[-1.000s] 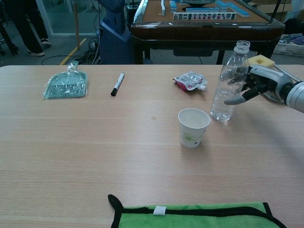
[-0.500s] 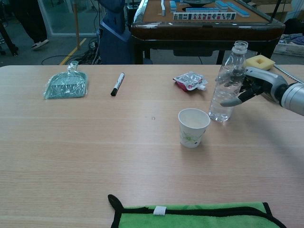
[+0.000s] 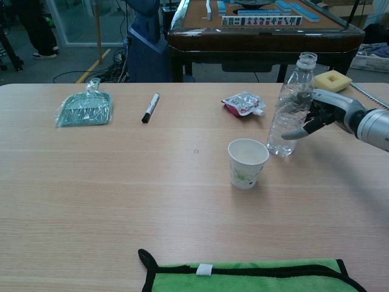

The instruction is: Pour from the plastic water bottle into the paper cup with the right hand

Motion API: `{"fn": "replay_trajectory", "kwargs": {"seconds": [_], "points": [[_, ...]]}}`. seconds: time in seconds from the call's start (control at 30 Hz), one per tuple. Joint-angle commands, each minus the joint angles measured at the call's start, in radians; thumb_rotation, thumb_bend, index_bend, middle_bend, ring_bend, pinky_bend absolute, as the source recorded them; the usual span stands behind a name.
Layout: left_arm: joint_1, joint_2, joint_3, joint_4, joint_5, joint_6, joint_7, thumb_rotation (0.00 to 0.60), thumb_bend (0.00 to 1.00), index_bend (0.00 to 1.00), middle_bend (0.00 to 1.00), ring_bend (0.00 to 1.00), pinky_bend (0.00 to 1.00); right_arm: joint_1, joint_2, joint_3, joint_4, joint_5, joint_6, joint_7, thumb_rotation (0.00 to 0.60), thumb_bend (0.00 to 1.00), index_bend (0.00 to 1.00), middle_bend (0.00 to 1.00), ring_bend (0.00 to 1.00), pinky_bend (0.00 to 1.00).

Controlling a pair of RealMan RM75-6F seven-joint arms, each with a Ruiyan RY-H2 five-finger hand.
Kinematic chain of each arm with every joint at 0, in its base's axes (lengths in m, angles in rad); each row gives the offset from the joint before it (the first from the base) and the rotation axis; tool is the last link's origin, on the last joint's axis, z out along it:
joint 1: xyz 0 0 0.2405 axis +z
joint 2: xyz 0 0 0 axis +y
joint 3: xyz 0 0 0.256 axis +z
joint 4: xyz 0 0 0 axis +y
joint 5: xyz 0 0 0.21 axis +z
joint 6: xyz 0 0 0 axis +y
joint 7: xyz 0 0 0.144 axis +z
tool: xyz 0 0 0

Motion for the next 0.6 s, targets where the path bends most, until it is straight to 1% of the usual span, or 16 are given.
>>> {"fn": "replay_trajectory", "kwargs": {"seconds": [0.03, 0.43, 0.6], "points": [[0.001, 0.000, 0.001, 0.000, 0.000, 0.000, -0.001, 0.600, 0.15, 0.34, 0.23, 0.23, 0.47, 0.000, -0.003, 0.002, 0.003, 0.004, -0.003, -0.006, 0.600, 0.00, 0.29, 0.32, 0.20, 0.31], [0.002, 0.004, 0.000, -0.005, -0.003, 0.000, 0.000, 0.600, 0.15, 0.34, 0.23, 0.23, 0.47, 0.003, -0.020, 0.016, 0.016, 0.026, -0.013, -0.042, 0.600, 0.00, 0.42, 0.43, 0.30, 0.31], [0.004, 0.005, 0.000, -0.005, -0.002, 0.002, -0.003, 0.600, 0.15, 0.34, 0.23, 0.23, 0.47, 0.005, -0.024, 0.024, 0.017, 0.035, -0.015, -0.059, 0.600, 0.04, 0.49, 0.48, 0.34, 0.35]]}}
